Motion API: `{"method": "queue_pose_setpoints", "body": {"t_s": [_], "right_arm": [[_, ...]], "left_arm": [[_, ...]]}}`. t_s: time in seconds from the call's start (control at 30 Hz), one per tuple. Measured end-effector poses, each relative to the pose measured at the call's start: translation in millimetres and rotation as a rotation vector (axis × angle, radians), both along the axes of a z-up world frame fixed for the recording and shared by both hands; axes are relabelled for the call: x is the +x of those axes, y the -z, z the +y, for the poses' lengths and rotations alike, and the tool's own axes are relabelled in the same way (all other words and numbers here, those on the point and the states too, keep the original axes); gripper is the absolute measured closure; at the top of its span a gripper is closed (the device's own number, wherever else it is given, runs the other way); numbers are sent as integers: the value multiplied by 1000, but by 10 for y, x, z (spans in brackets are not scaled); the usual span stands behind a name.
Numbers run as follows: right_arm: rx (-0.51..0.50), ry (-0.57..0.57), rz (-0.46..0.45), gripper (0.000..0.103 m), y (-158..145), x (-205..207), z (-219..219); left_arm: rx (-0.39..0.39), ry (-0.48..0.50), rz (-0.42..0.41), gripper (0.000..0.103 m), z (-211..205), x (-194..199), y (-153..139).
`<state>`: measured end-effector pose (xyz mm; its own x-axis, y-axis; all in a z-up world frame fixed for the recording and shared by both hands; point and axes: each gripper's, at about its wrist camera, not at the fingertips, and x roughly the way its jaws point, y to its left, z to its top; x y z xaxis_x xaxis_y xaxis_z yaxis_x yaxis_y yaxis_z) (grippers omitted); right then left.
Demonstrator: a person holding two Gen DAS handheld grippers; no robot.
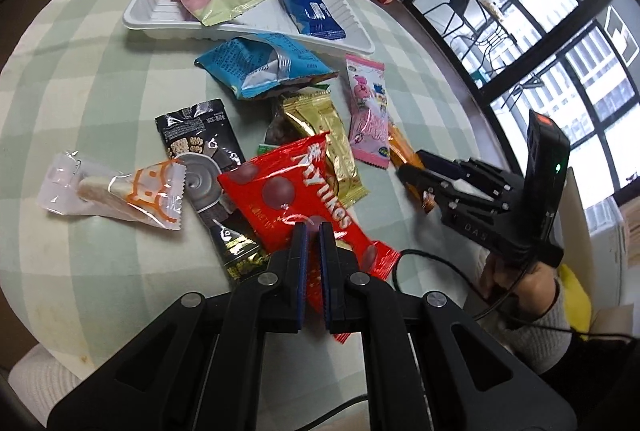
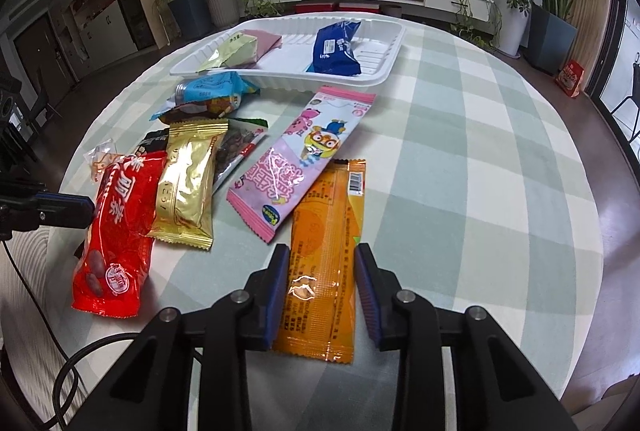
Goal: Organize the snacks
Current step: 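Move the right tool to the orange packet and close on it, then lower the left tool onto the red Mylikes packet and close on it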
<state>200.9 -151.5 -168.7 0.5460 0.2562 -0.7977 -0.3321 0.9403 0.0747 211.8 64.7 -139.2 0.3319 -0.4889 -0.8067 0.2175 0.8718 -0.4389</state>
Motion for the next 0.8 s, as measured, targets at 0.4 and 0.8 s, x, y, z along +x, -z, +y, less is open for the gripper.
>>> {"method": "queue_pose_setpoints", "body": {"t_s": [0.4,0.8], "right_arm": [[17,-3,0,65,3,-2,-16],[35,-5,4,63,-1,-11,-27]], "left_arm": [[-68,-80,34,98,46,12,23],[-185,-115,44,1,49,-46,57]]}}
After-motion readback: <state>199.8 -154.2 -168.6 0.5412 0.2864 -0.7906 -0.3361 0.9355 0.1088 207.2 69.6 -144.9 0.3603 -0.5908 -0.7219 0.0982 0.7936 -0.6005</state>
